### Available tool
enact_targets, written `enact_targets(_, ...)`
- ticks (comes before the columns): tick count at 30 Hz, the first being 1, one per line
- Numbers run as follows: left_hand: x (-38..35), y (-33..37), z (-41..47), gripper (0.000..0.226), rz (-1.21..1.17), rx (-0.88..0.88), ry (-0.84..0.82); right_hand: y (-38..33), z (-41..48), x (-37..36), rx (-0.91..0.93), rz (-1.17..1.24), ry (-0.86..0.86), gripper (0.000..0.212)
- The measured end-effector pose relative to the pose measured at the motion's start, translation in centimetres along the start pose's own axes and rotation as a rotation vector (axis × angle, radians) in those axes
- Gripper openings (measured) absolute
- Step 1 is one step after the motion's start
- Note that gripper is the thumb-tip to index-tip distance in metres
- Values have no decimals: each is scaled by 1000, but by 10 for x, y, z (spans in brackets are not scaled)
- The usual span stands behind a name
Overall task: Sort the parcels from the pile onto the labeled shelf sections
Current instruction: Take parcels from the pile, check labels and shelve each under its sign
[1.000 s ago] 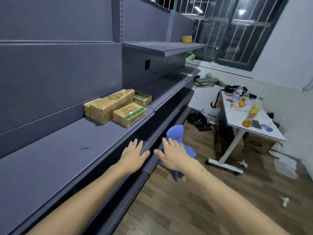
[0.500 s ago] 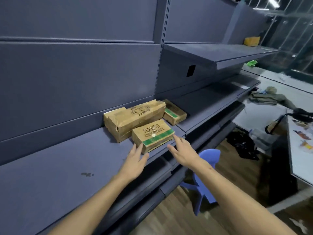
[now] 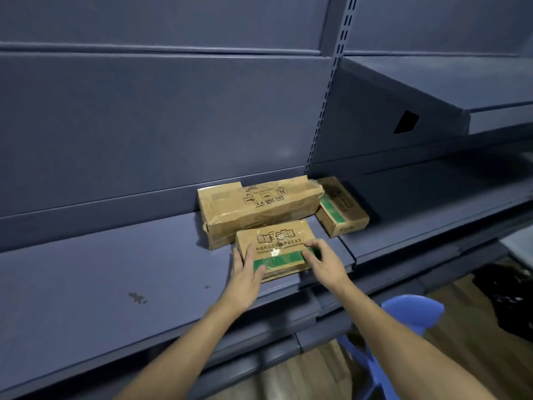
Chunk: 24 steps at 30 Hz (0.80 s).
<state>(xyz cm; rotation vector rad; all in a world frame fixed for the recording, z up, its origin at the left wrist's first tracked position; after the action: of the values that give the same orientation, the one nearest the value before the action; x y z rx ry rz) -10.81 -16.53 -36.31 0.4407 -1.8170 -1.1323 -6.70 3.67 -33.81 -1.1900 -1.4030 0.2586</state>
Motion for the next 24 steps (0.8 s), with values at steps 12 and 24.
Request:
enact_targets(12,42,37,-73,53,-65,-166,254,-16,-71,32,176,183,178,30)
enact_targets(24,95,65,-149,34,-67,-109,393,-75,-153,30,343,78,124,42)
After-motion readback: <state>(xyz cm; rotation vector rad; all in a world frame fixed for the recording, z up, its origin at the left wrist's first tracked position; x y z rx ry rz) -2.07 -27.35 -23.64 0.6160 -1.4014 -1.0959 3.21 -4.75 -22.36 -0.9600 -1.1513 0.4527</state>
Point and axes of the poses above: each hand's wrist, its own z-axis towards the middle knuckle, its own x-axis out of the back of the hand, y = z × x, the point moved 8 cm from there along z, towards the middle knuckle, and after that the axes turned 7 degrees about -x, right-handed, at the moved point
